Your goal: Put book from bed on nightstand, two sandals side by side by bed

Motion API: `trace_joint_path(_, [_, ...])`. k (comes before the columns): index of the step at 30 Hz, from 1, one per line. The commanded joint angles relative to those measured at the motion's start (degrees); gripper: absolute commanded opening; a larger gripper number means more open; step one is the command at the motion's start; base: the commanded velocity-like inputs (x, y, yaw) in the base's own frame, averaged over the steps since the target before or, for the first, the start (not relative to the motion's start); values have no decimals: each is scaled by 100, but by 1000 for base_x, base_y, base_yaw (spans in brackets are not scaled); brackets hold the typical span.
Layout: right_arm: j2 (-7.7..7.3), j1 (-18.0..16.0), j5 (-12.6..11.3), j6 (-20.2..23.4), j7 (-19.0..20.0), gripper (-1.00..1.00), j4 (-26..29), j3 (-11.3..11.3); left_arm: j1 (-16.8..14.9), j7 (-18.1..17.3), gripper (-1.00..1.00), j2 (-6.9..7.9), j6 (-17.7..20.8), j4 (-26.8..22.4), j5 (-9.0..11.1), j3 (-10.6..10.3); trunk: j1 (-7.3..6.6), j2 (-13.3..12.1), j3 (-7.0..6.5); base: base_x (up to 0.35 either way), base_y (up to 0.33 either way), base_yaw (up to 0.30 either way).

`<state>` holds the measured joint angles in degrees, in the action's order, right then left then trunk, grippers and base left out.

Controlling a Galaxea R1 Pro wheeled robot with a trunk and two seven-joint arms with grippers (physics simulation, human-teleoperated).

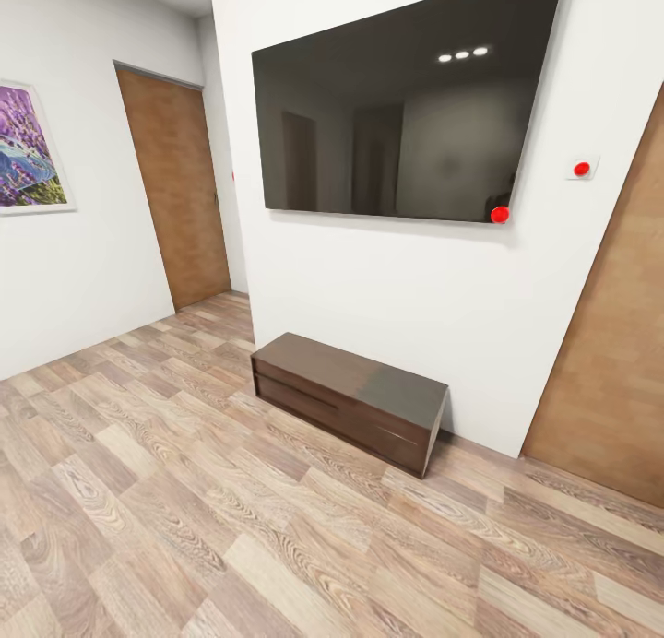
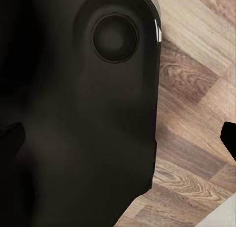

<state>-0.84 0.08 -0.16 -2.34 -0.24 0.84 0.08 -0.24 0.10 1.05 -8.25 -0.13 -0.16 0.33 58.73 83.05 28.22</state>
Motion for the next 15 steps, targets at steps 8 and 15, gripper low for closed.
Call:
trace_joint_path(8, [3, 1, -2, -12, -2, 100, 4, 1, -2, 1, 100, 0, -19, 4, -2, 3, 0, 3, 5, -12, 8, 0])
trace_joint_path(15, [5, 1, -2, -12, -2, 100, 4, 1, -2, 0, 100, 0, -19, 4, -3, 3, 0, 3, 5, -9, 37, 0])
